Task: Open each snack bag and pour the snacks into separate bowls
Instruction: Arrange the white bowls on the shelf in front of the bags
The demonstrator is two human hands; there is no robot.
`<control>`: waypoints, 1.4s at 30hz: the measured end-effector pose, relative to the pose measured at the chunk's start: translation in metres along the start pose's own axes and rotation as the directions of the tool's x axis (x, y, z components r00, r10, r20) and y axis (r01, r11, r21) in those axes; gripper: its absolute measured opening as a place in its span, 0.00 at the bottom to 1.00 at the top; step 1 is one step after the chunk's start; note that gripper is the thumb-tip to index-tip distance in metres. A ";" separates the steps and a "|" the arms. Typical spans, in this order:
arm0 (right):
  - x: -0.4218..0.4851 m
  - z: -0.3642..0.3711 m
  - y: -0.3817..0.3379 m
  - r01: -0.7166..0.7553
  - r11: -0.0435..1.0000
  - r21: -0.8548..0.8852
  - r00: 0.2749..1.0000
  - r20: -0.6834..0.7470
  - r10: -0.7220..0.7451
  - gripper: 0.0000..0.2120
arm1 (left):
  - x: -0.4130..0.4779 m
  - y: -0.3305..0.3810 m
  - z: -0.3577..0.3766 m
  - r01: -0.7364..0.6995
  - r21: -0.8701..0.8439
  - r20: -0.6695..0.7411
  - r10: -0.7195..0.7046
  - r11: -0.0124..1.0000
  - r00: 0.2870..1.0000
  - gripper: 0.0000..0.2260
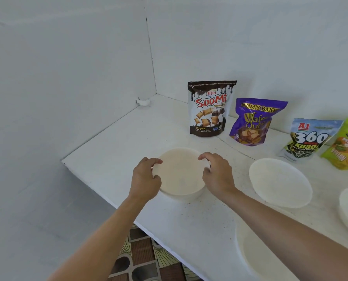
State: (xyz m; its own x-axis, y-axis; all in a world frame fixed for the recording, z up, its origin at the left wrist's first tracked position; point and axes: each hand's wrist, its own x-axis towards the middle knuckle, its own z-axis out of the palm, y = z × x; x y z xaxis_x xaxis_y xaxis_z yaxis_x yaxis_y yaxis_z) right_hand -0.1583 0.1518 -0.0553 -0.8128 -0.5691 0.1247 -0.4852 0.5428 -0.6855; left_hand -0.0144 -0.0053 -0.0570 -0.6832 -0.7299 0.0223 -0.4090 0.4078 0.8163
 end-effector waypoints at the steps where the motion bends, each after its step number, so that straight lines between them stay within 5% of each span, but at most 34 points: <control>1: -0.001 -0.001 -0.001 0.007 1.000 -0.006 1.000 -0.006 -0.007 0.20 | 0.001 0.000 0.000 -0.010 -0.001 0.007 0.010 1.000 1.000 0.23; 12: 0.011 -0.035 -0.010 0.027 0.999 0.034 0.999 -0.044 -0.026 0.19 | 0.011 0.033 -0.016 -0.116 -0.026 0.049 0.117 0.993 0.992 0.23; 20: 0.010 -0.121 -0.013 0.099 0.983 0.152 0.956 -0.290 -0.051 0.18 | 0.015 0.133 -0.010 -0.248 -0.184 0.002 0.253 0.951 0.967 0.24; 34: -0.130 -0.277 0.110 -0.077 0.996 0.037 0.862 -0.499 0.086 0.19 | -0.095 0.236 0.145 -0.361 -0.295 0.251 0.436 0.885 0.864 0.24; 42: -0.232 -0.298 0.198 -0.209 0.973 0.097 0.874 -0.429 0.230 0.19 | -0.192 0.235 0.231 -0.305 -0.248 0.411 0.385 0.920 0.826 0.25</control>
State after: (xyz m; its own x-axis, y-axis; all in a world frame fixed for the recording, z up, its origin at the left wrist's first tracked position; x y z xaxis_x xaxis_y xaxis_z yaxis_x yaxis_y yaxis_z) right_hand -0.1620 0.5753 -0.0057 -0.9599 -0.1073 0.2589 -0.2713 0.5871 -0.7627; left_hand -0.1193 0.3571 -0.0032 -0.9707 -0.2207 0.0954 -0.0179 0.4618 0.8868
